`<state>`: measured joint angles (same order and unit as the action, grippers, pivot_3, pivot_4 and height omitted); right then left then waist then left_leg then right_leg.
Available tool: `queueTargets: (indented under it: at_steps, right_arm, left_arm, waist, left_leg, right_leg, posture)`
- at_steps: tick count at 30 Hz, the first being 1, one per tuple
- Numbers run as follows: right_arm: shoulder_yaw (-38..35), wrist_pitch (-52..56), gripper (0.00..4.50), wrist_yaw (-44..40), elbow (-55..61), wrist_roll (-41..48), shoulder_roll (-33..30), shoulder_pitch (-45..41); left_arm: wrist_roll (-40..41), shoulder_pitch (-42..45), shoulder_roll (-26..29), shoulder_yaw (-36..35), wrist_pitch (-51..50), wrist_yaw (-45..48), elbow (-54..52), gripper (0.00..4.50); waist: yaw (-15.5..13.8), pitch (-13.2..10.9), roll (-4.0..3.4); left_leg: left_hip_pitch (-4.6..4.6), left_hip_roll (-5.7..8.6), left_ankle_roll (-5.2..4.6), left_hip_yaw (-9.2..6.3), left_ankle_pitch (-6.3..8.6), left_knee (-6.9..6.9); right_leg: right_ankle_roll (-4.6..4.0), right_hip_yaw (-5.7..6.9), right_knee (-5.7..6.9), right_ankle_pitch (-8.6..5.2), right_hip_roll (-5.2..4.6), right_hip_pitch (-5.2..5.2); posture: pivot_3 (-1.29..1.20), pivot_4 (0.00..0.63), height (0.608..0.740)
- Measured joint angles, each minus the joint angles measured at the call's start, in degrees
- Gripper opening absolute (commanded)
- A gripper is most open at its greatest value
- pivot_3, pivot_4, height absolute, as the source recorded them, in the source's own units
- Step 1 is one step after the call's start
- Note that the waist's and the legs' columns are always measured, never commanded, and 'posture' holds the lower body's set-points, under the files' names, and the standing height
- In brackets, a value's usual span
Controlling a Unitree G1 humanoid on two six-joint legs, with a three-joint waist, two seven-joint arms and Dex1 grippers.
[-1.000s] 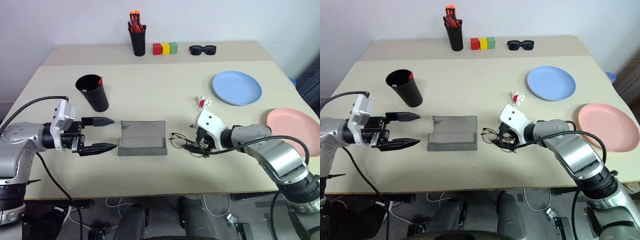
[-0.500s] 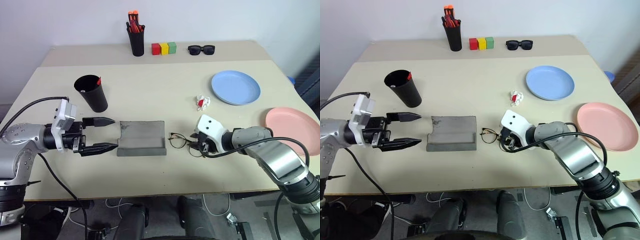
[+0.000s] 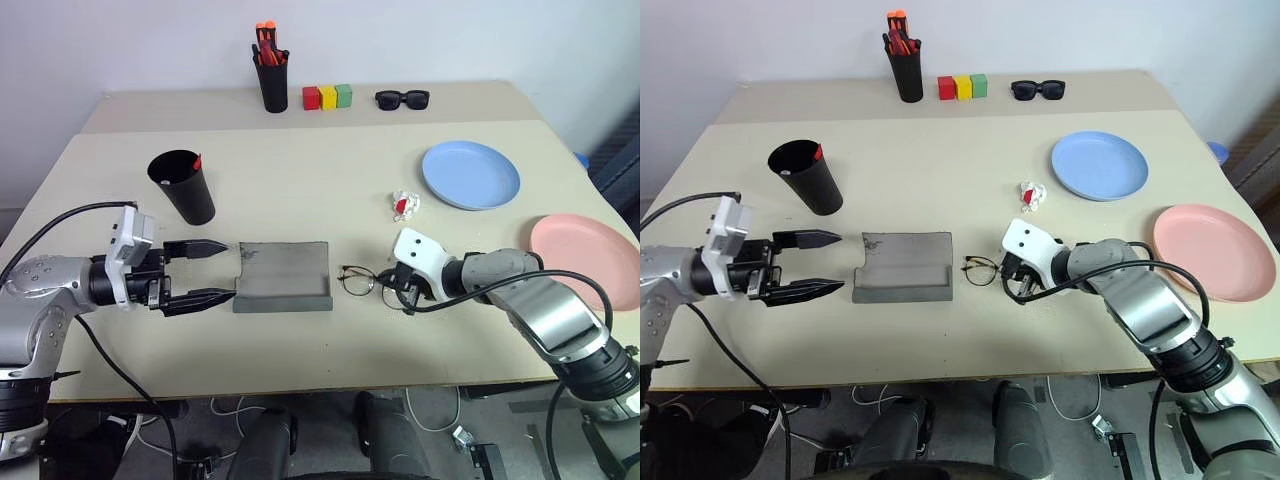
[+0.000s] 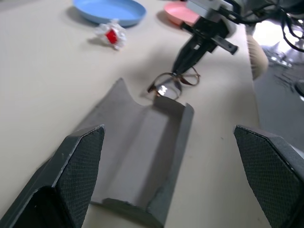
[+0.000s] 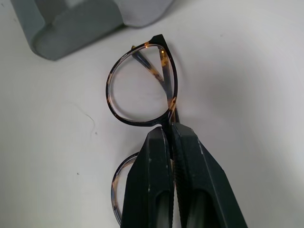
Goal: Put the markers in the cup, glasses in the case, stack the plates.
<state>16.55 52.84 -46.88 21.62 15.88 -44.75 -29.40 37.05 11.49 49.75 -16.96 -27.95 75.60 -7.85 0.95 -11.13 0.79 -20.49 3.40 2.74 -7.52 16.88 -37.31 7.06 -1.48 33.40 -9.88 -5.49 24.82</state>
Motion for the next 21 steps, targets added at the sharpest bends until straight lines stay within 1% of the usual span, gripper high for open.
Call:
queueTargets:
  at_steps: [3,5,6,8,10,12,14,15,17,18,21]
  right_arm:
    - [-5.5,3.1,0.08,-0.5,1.3,5.3,3.5,-6.2]
    - [-8.2,4.2,0.08,0.3,1.9,7.2,5.8,-9.5]
    - [-9.3,4.7,0.08,1.3,1.8,8.1,8.2,-11.1]
    - [-9.0,4.7,0.08,3.4,1.6,8.3,12.8,-12.5]
    - [-5.5,2.8,0.08,5.1,1.5,7.3,16.5,-12.8]
    - [-2.0,0.5,0.08,5.7,0.6,6.2,19.2,-12.8]
    - [1.6,-1.6,0.08,5.9,-0.2,4.9,21.2,-13.2]
    - [2.8,-2.9,0.08,6.1,-1.7,4.2,22.6,-13.7]
    - [4.6,-5.4,0.08,6.9,-5.6,2.6,25.8,-14.6]
    - [5.6,-7.1,0.08,7.0,-7.7,1.7,27.2,-14.8]
    - [10.3,-12.2,0.08,6.9,-13.5,-2.4,28.4,-14.4]
  left_arm:
    - [0.2,0.2,3.6,-4.4,0.1,0.2,3.3,4.47]
    - [0.5,-0.3,5.2,-6.4,0.1,0.9,4.7,4.47]
    - [0.5,-0.9,6.0,-7.2,0.3,1.6,5.5,4.47]
    - [0.6,-1.5,6.5,-7.5,0.3,1.9,5.6,4.47]
    - [1.0,-0.6,6.5,-7.5,-0.1,1.7,5.6,4.47]
    - [2.7,4.2,7.0,-7.4,-2.0,1.3,5.9,4.47]
    - [4.2,7.5,9.8,-7.7,-3.6,1.5,5.6,4.47]
    - [4.6,7.1,11.0,-8.2,-4.2,1.9,5.1,4.47]
    - [4.9,4.7,11.2,-8.7,-4.4,2.8,4.0,4.47]
    - [4.7,2.5,10.8,-8.5,-4.2,3.2,3.6,4.47]
    - [4.8,-0.9,8.8,-7.7,-4.2,2.9,2.4,4.47]
  waist:
    - [0.4,0.0,-0.05]
    - [0.2,0.0,-0.03]
    - [0.2,0.0,-0.03]
    - [0.2,0.0,-0.03]
    - [0.0,0.0,-0.03]
    - [-0.4,0.0,0.10]
    - [0.0,0.0,0.15]
    - [0.3,0.0,0.09]
    - [1.3,0.0,-0.01]
    - [1.8,0.0,0.00]
    - [1.8,0.0,0.07]
  left_leg:
    - [0.02,-0.09,0.00,0.04,0.00,0.10]
    - [0.03,-0.12,0.00,0.03,0.00,0.15]
    - [0.02,-0.12,0.00,0.03,0.00,0.17]
    - [0.00,-0.13,0.00,0.03,0.00,0.17]
    - [-0.05,-0.13,0.01,0.00,0.00,0.15]
    - [-0.15,-0.11,0.04,-0.11,-0.02,0.05]
    - [-0.10,-0.08,0.05,-0.02,-0.02,0.08]
    - [-0.01,-0.08,0.04,0.07,-0.02,0.14]
    - [0.06,-0.11,0.04,0.12,-0.02,0.28]
    - [0.04,-0.13,0.05,0.13,-0.02,0.31]
    - [-0.11,-0.14,0.06,0.15,-0.02,0.28]
  right_leg:
    - [-0.04,-0.01,0.03,-0.01,0.08,0.09]
    - [-0.10,0.00,0.02,-0.04,0.12,0.10]
    - [-0.11,0.01,0.01,-0.04,0.13,0.11]
    - [-0.11,0.01,0.02,-0.04,0.12,0.13]
    - [-0.11,0.02,0.03,-0.04,0.12,0.17]
    - [-0.14,0.09,0.06,-0.01,0.13,0.18]
    - [-0.14,0.04,0.04,0.00,0.11,0.18]
    - [-0.14,-0.01,0.04,0.00,0.10,0.17]
    - [-0.16,-0.02,0.09,0.00,0.11,0.23]
    - [-0.18,-0.02,0.25,0.00,0.13,0.38]
    - [-0.37,0.00,0.66,-0.10,0.12,0.71]
  posture:
    - [0.00,0.150,0.740]
    - [0.00,0.150,0.740]
    - [0.00,0.150,0.740]
    - [0.00,0.150,0.740]
    - [0.00,0.150,0.740]
    - [0.00,0.150,0.740]
    - [0.00,0.150,0.740]
    - [0.00,0.150,0.740]
    - [0.00,0.150,0.740]
    - [0.00,0.150,0.740]
    - [0.00,0.150,0.740]
